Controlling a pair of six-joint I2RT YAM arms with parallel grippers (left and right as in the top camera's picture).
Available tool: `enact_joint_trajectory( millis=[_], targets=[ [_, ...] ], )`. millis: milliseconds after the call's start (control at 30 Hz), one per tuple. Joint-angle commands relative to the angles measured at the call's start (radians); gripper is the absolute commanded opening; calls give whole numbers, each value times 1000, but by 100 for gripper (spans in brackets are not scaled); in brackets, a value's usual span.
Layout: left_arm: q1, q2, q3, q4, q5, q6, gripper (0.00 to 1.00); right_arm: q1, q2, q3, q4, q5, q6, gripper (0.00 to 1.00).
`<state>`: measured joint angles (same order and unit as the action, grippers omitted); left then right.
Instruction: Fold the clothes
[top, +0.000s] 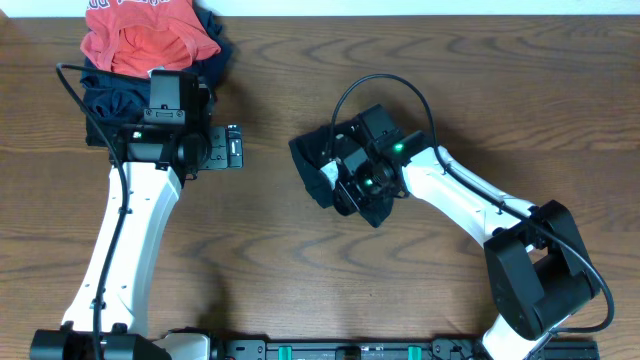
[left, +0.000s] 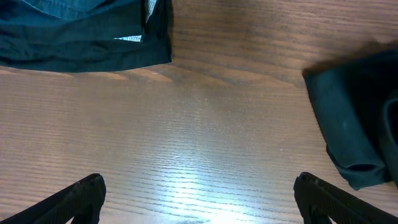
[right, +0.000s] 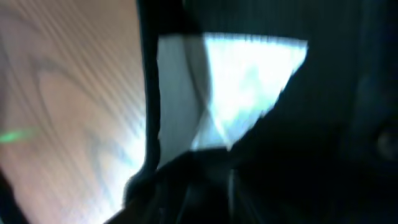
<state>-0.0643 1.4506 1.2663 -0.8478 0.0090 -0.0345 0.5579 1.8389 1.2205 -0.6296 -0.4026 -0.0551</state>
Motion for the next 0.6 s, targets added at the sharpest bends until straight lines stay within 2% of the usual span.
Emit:
enact_joint_trajectory(
  millis=[0,100,200,367,433,567],
  targets=[
    [3,0,-8,0,6,-24,98,6,0,3,56,-58,6,36],
    [3,0,-8,-3,10,-24,98,1,-3,40,95,-143,6,42],
    [3,0,-8,-12,44,-31,98,-23,-20,93,62,-143,18,49],
    [1,0,-8,-10,272,-31,98,-146,-93,175,-12,-18,87,69],
    [1,8,-8,-4,391,-31,98,-223,-130,190,-14,31,111,81],
    [-2,60,-8,-7,554,-26,98,-348,-167,190,-2,33,111,86]
  ],
)
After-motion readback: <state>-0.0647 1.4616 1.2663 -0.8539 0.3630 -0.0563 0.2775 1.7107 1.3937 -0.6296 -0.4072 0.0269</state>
